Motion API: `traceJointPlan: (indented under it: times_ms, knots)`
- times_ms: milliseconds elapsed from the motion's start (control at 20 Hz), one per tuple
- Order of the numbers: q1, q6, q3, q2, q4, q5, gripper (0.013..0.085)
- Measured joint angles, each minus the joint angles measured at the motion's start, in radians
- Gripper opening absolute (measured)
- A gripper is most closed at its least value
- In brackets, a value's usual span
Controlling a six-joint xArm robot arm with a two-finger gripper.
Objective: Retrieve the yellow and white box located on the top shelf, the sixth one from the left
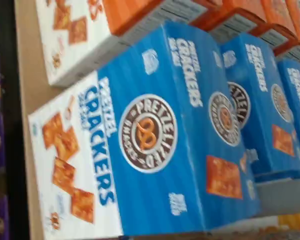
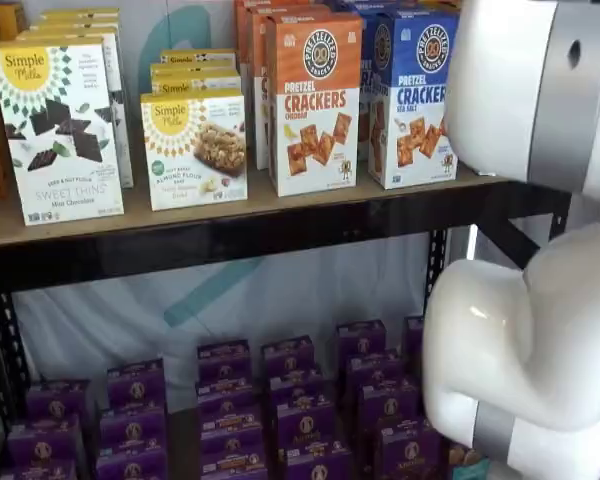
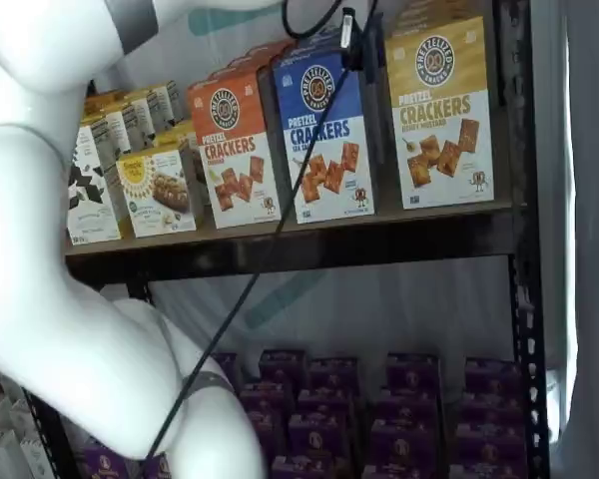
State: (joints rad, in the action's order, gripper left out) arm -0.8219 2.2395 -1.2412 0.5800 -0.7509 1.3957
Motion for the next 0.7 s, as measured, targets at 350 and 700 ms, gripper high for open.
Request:
traceJointPlan:
  times_ms: [350, 700]
  knots:
    - [0.024, 0.043, -0.065, -0.087, 0.074, -0.048, 0.085]
    - [0.033, 0.036, -0.143, -0.169, 0.137, -0.004, 0.085]
